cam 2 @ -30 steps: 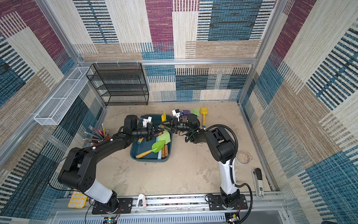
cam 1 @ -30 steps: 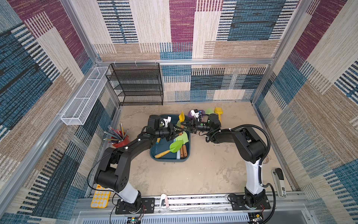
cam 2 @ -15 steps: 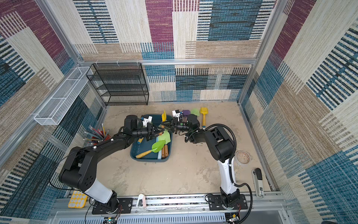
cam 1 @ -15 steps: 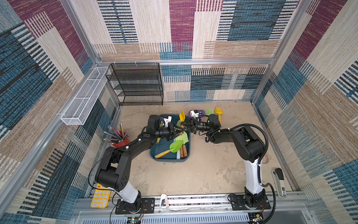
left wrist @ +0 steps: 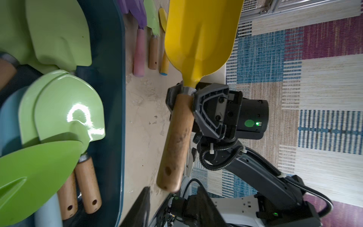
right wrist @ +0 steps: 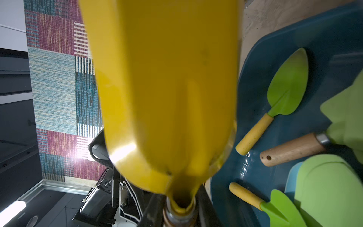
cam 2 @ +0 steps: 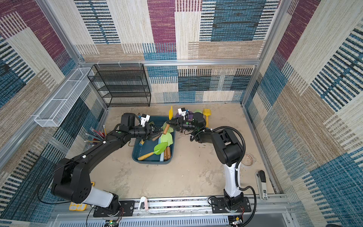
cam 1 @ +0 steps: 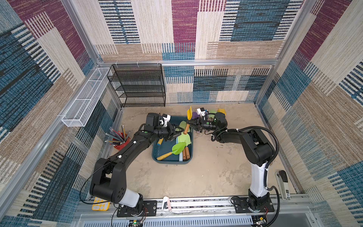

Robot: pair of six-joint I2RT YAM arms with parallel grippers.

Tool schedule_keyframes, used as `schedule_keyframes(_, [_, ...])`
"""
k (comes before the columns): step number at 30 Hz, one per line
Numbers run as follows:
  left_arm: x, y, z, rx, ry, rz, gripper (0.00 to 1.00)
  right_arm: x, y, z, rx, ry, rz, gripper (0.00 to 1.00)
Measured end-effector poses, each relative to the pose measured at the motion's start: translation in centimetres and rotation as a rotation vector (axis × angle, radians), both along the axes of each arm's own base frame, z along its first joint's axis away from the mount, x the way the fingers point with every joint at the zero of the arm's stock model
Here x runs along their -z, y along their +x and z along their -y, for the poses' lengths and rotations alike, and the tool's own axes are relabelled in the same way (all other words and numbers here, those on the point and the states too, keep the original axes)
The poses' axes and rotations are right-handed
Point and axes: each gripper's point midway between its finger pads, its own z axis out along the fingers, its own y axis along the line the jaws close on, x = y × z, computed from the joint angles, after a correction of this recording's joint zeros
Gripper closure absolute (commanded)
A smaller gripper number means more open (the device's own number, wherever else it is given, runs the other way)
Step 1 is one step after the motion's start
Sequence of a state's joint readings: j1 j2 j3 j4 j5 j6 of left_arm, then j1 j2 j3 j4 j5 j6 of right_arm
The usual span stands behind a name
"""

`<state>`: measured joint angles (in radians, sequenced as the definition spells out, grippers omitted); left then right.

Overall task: Take the shovel out of the storage box
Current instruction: Place the shovel at the center of the board.

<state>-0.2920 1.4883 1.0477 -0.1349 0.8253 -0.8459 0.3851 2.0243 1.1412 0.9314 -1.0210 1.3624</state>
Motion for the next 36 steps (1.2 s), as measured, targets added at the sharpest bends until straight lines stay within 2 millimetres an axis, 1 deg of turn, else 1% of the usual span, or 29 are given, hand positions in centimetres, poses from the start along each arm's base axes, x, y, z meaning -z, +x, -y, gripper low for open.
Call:
schedule_keyframes(2, [0.2, -0.4, -0.7, -0.007, 0.056, 0.011, 0.58, -0.2, 0.5, 0.8, 0.019, -0.022, 0.007, 0.80])
schedule_keyframes(5, [1.1, -1.1, -1.8, -0.020, 0.148, 0.011, 0.57, -0.8, 1.6, 2.0, 0.059, -0.071, 0.031, 0.80])
schedule_keyframes(9, [2.9, -2.0, -3.5, -0.043, 0.272, -0.007, 0.58, -1.5, 3.4, 4.3, 0.141, -0.158, 0.075, 0.80])
schedule_keyframes(14, [5.6, -3.3, -5.6, -0.063, 0.407, -0.045, 0.58, -1.1, 5.0, 7.6, 0.250, -0.294, 0.098, 0.80])
schedule_keyframes(18, [6.8, -3.9, -6.6, -0.071, 0.482, -0.060, 0.57, -0.6, 5.9, 10.1, 0.331, -0.408, 0.112, 0.79])
schedule_keyframes(25, [9.4, -4.8, -7.7, -0.068, 0.580, -0.096, 0.57, -0.7, 7.1, 13.5, 0.464, -0.629, 0.170, 0.79])
schedule_keyframes(30, [11.1, -5.2, -8.4, -0.071, 0.632, -0.130, 0.56, 0.5, 7.6, 16.2, 0.547, -0.809, 0.173, 0.78])
schedule_keyframes(36, [12.6, -5.4, -9.0, -0.080, 0.664, -0.142, 0.56, 2.2, 7.8, 19.6, 0.622, -0.993, 0.154, 0.77])
